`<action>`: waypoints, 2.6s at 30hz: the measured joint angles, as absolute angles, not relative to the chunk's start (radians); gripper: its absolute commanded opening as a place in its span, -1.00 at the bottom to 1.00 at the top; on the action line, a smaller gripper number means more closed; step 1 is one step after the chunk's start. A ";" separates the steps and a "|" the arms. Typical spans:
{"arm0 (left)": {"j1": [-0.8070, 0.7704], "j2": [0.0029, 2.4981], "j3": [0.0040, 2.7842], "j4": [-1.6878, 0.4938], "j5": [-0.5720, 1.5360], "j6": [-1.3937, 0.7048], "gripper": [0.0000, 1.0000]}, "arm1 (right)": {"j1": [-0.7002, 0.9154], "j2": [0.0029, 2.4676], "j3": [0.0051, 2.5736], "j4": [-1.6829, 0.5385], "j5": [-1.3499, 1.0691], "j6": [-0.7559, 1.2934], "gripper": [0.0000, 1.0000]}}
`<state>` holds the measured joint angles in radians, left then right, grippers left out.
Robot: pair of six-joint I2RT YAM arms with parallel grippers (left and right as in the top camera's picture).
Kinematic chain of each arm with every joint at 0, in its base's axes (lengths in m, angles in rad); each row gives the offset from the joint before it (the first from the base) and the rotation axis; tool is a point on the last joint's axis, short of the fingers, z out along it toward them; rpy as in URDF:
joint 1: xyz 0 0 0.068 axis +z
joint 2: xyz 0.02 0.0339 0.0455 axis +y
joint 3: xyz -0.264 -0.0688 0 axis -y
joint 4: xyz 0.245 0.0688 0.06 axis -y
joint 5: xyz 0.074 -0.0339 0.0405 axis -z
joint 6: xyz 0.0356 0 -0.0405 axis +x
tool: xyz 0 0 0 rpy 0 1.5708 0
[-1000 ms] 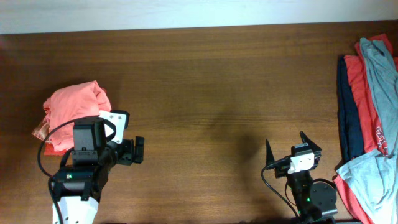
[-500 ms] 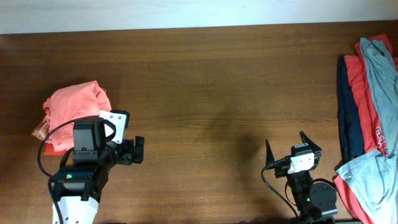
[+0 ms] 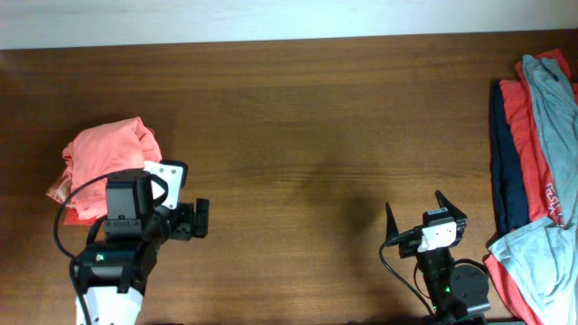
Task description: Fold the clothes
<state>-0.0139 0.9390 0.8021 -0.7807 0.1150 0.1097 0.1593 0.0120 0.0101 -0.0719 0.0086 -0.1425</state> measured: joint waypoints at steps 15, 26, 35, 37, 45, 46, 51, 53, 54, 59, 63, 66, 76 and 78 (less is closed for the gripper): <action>-0.014 0.526 0.524 -0.503 -0.027 0.112 0.98 | 0.159 0.012 0.010 -0.072 0.006 -0.143 0.97; -0.014 0.223 0.085 0.191 -0.039 0.112 0.98 | 0.159 0.012 0.010 -0.073 0.005 -0.143 0.97; 0.018 0.055 0.016 0.105 -0.042 0.112 0.98 | 0.159 0.012 0.010 -0.073 0.006 -0.143 0.97; 0.025 0.023 0.016 0.006 -0.042 0.112 0.98 | 0.159 0.012 0.010 -0.073 0.005 -0.143 0.97; 0.031 0.014 0.014 -0.080 -0.041 0.112 0.98 | 0.159 0.012 0.010 -0.073 0.002 -0.143 0.97; 0.031 0.014 0.014 -0.080 -0.041 0.112 0.98 | 0.159 0.012 0.010 -0.073 0.002 -0.144 0.97; 0.031 0.014 0.014 -0.080 -0.041 0.112 0.98 | 0.159 0.012 0.010 -0.073 0.002 -0.143 0.97; 0.031 0.014 0.014 -0.080 -0.041 0.112 0.98 | 0.159 0.012 0.010 -0.073 0.002 -0.143 0.97; 0.031 0.014 0.014 -0.080 -0.041 0.112 0.98 | 0.159 0.012 0.010 -0.073 0.002 -0.143 0.97; 0.031 0.014 0.014 -0.080 -0.041 0.113 0.99 | 0.159 0.012 0.010 -0.073 0.002 -0.143 0.97; 0.031 0.014 0.014 -0.080 -0.041 0.112 0.98 | 0.159 0.012 0.010 -0.073 0.002 -0.143 0.97; 0.031 0.014 0.014 -0.080 -0.041 0.112 0.98 | 0.159 0.012 0.010 -0.073 0.002 -0.143 0.97; 0.031 0.014 0.014 -0.080 -0.041 0.112 0.99 | 0.159 0.012 0.010 -0.073 0.002 -0.143 0.97; 0.031 0.014 0.014 -0.080 -0.041 0.112 0.98 | 0.159 0.012 0.010 -0.073 0.002 -0.143 0.97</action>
<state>0.0307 0.0139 0.0135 -0.0799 -0.0414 0.1123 0.1593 0.0120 0.0101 -0.0731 0.0021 -0.1432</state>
